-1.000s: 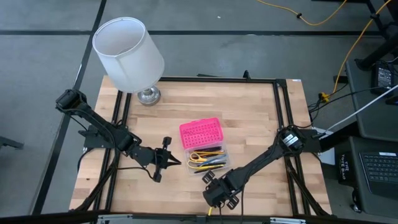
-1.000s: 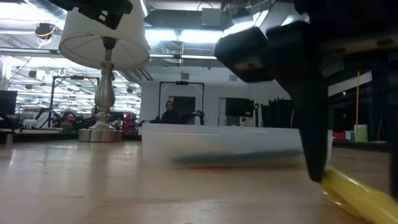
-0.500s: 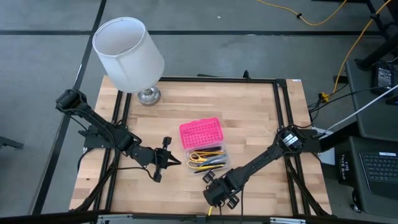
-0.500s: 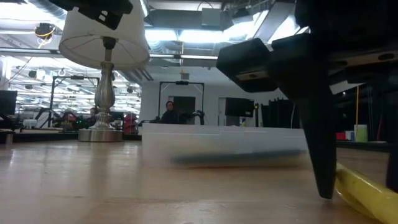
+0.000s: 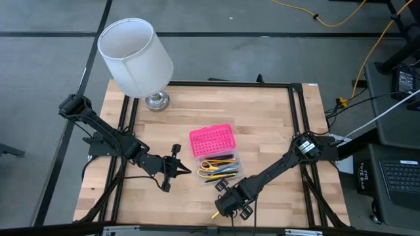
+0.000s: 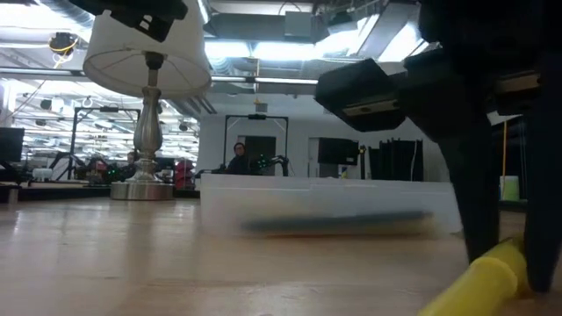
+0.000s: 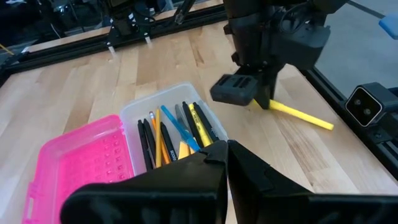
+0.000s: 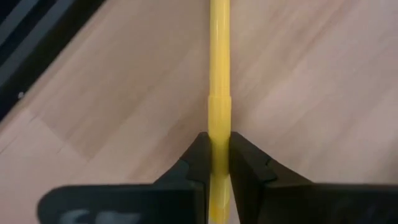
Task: Pick & place school supplies into a supply box
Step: Put the yellow pen into the pink supply box
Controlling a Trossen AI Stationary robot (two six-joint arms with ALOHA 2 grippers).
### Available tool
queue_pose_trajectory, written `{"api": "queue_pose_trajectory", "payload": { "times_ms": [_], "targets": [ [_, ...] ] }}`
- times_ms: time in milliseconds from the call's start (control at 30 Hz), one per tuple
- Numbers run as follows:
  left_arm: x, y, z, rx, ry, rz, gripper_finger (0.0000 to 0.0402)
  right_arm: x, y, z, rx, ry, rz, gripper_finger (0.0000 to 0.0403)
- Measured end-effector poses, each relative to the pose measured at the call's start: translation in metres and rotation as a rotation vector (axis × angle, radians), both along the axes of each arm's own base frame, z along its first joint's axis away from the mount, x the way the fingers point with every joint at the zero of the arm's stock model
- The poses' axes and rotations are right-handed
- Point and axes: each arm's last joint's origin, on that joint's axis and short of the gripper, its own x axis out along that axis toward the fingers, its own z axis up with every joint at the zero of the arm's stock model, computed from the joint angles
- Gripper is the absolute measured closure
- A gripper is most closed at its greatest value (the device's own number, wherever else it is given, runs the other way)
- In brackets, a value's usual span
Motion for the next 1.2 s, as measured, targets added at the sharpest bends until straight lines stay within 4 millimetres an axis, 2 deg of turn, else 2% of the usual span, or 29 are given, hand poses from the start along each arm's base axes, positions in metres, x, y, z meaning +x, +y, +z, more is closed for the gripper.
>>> {"api": "queue_pose_trajectory", "payload": {
  "times_ms": [100, 233, 733, 1000, 1200],
  "targets": [
    [0.000, 0.000, 0.000, 0.000, 0.000, 0.000, 0.0396, -0.004, -0.005, 0.006, -0.012, 0.036, -0.038, 0.0363],
    [0.000, 0.000, 0.000, 0.000, 0.000, 0.000, 0.0396, -0.009, -0.012, 0.024, -0.015, 0.051, -0.105, 0.0363],
    [0.000, 0.000, -0.001, 0.005, 0.007, 0.001, 0.0396, -0.042, -0.036, 0.101, -0.067, -0.047, -0.235, 0.0363],
    [-0.001, 0.000, -0.001, 0.009, 0.014, 0.001, 0.0396, -0.079, -0.065, 0.120, -0.092, -0.186, -0.334, 0.0363],
    [0.000, 0.001, -0.001, 0.012, 0.012, 0.008, 0.0396, -0.105, -0.083, 0.127, 0.055, -0.389, -0.345, 0.0363]
  ]
}}
